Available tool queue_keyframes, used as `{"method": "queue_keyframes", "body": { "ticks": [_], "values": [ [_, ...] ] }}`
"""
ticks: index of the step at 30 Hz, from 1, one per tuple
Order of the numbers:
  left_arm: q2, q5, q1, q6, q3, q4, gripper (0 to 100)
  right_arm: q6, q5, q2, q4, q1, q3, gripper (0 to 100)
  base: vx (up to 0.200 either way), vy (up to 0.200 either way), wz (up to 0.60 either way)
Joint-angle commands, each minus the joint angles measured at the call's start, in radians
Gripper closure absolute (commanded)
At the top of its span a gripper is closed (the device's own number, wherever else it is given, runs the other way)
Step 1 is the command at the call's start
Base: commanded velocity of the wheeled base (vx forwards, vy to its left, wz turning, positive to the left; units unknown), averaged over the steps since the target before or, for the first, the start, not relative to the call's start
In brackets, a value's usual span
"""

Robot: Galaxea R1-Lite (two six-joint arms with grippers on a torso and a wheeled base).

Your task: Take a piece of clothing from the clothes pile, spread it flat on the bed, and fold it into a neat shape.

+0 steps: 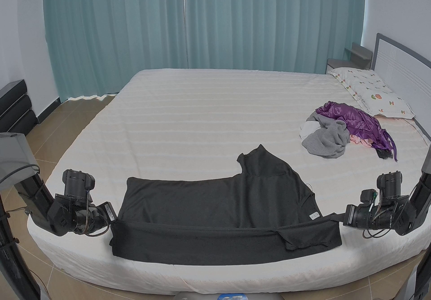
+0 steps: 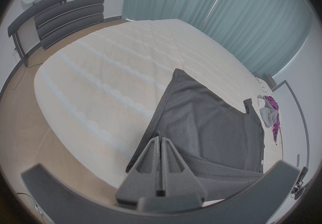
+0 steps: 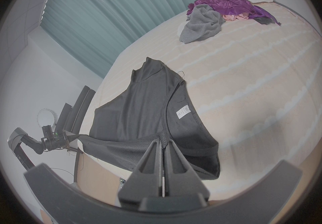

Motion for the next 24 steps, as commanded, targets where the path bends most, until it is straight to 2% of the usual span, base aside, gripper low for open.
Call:
{"method": "queue_keyframes", "body": {
  "ticks": [1, 7, 10, 24],
  "values": [
    [0.077, 0.0, -0.001, -0.001, -0.039, 0.001, 100, 0.0, 0.0, 0.081, -0.001, 0.001, -0.042, 100, 0.0, 0.0, 0.0],
    [0.143, 0.002, -0.001, -0.001, -0.091, 0.001, 100, 0.0, -0.006, 0.154, -0.001, 0.006, -0.091, 100, 0.0, 0.0, 0.0],
    [0.18, 0.006, -0.001, -0.001, -0.125, 0.002, 100, 0.0, -0.032, 0.2, -0.002, 0.015, -0.126, 100, 0.0, 0.0, 0.0],
    [0.253, 0.009, -0.002, 0.001, -0.184, 0.002, 100, 0.01, -0.035, 0.279, -0.002, 0.036, -0.2, 100, 0.0, 0.0, 0.0]
  ]
}}
